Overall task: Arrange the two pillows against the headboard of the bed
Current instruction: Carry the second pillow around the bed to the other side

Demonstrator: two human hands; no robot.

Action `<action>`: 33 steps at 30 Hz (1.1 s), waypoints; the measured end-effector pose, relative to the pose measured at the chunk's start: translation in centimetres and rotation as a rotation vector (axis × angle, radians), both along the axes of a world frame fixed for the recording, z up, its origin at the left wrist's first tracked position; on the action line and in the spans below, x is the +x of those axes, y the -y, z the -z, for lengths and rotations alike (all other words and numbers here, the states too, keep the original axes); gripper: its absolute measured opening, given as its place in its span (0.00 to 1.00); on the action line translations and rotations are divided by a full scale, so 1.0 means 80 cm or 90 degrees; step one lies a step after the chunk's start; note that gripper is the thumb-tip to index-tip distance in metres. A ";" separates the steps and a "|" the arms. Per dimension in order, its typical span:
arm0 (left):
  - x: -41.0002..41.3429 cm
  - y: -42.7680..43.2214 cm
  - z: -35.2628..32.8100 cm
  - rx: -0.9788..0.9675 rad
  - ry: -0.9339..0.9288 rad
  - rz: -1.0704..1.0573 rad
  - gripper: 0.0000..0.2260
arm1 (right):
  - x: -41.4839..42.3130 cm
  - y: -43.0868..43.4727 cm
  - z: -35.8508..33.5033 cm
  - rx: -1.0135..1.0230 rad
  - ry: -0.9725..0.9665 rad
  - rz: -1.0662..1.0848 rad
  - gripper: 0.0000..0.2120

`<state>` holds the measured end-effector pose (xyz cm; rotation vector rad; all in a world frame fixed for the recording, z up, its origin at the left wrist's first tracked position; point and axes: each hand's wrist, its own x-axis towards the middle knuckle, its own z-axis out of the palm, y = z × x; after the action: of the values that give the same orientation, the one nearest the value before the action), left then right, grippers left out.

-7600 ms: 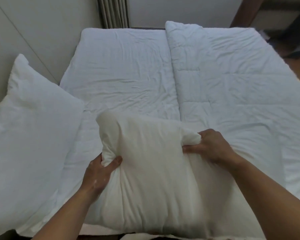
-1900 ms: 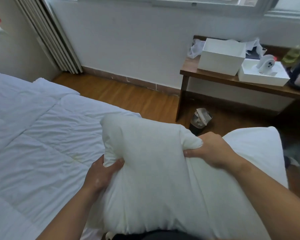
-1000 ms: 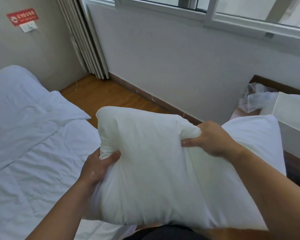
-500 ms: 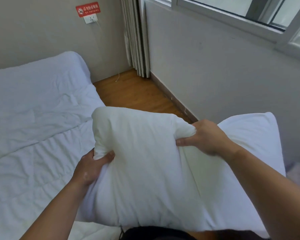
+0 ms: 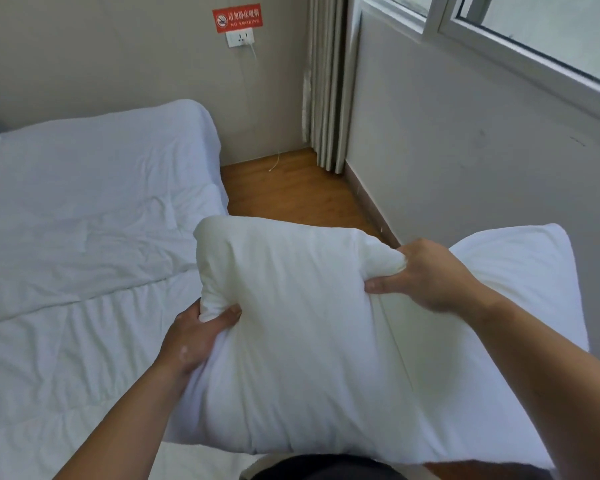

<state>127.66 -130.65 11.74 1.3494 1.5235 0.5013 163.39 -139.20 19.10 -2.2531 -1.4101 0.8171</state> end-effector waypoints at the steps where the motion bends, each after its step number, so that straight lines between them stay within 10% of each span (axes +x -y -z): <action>1: 0.007 -0.015 -0.002 0.004 -0.007 -0.005 0.25 | 0.006 -0.019 -0.003 -0.001 0.001 -0.008 0.26; 33: 0.195 -0.464 0.003 0.013 -0.006 -0.264 0.22 | 0.192 -0.658 0.012 -0.027 -0.007 -0.256 0.21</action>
<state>143.30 -93.53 11.48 1.0497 1.8189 0.7682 178.78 -86.54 18.11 -2.0154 -1.8897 0.9842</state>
